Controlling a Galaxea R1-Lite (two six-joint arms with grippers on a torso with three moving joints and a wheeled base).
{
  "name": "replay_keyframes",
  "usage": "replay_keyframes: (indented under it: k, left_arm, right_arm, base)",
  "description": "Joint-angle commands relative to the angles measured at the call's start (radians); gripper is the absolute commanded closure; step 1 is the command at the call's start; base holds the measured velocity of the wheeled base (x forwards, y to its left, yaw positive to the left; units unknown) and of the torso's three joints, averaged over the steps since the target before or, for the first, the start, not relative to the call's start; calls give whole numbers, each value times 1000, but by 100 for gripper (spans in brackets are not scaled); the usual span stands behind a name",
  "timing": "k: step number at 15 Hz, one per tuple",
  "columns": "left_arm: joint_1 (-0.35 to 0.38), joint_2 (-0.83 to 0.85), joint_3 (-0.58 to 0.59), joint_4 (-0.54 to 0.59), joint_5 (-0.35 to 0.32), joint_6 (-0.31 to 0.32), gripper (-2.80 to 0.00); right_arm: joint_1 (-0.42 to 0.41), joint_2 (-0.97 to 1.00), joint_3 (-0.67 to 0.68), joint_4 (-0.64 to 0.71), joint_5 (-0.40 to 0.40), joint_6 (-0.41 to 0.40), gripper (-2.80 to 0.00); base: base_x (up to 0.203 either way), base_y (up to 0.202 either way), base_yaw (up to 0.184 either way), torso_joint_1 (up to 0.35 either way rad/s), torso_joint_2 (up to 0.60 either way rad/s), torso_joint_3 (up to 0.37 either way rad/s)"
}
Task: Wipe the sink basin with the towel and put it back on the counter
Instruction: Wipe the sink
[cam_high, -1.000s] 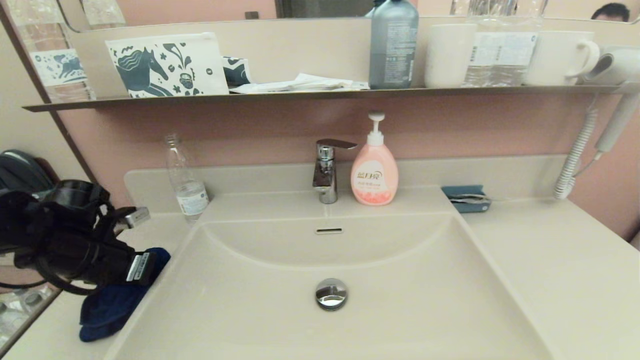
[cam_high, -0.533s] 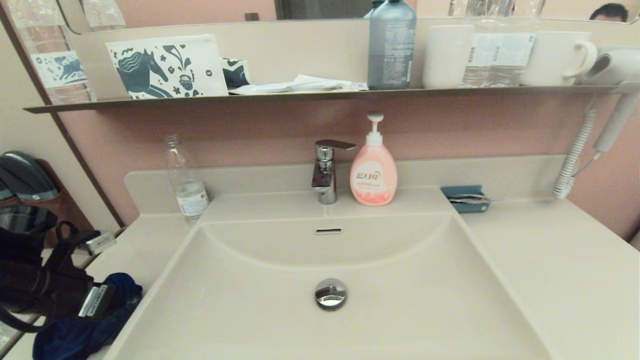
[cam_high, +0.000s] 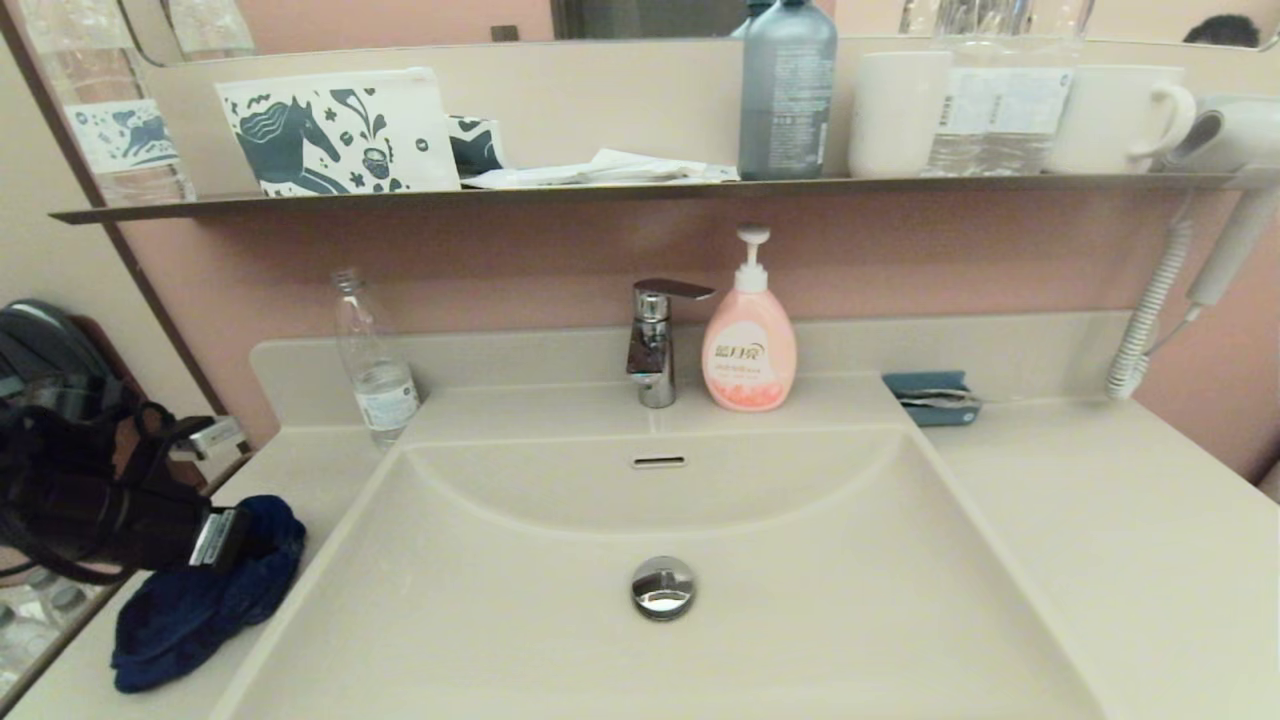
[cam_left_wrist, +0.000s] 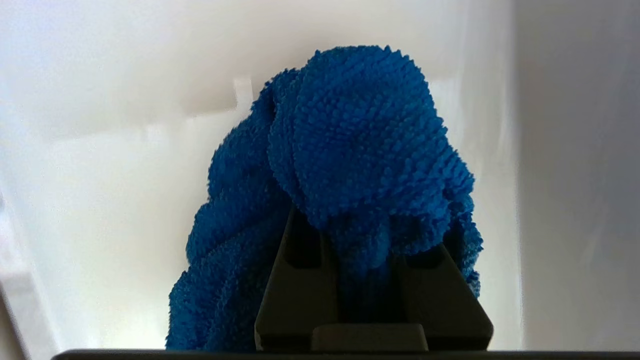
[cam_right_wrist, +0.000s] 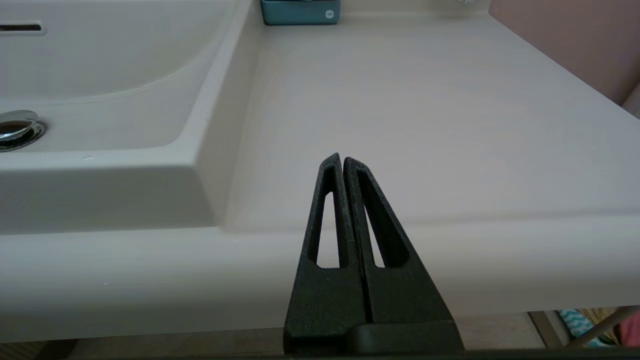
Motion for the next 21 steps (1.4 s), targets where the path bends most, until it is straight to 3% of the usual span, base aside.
replay_keyframes:
  k: [1,5,11,13,18,21]
  left_arm:
    - [-24,93,-98,-6,-39,-19,0]
    - [-56,198,-278,-48,-59,-102,0]
    - [-143,228,-438,-54,-55,-338,0]
    - [-142,201,-414,-43,-55,-342,0]
    - [-85,0,-208,-24,-54,-344,0]
    - [-55,-144,-164,120,-59,-346,0]
  right_arm:
    - [0,1,1,0,0,0,0]
    - [0,1,1,0,0,0,0]
    - [0,1,1,0,0,0,0]
    - [0,1,1,0,0,0,0]
    - [0,1,1,0,0,0,0]
    - [0,1,0,1,0,0,0]
  base:
    - [0,0,0,0,0,0]
    - [0,0,0,0,0,0]
    - [0,0,0,0,0,0]
    - [0,0,0,0,0,0]
    - [0,0,0,0,0,0]
    - [0,0,0,0,0,0]
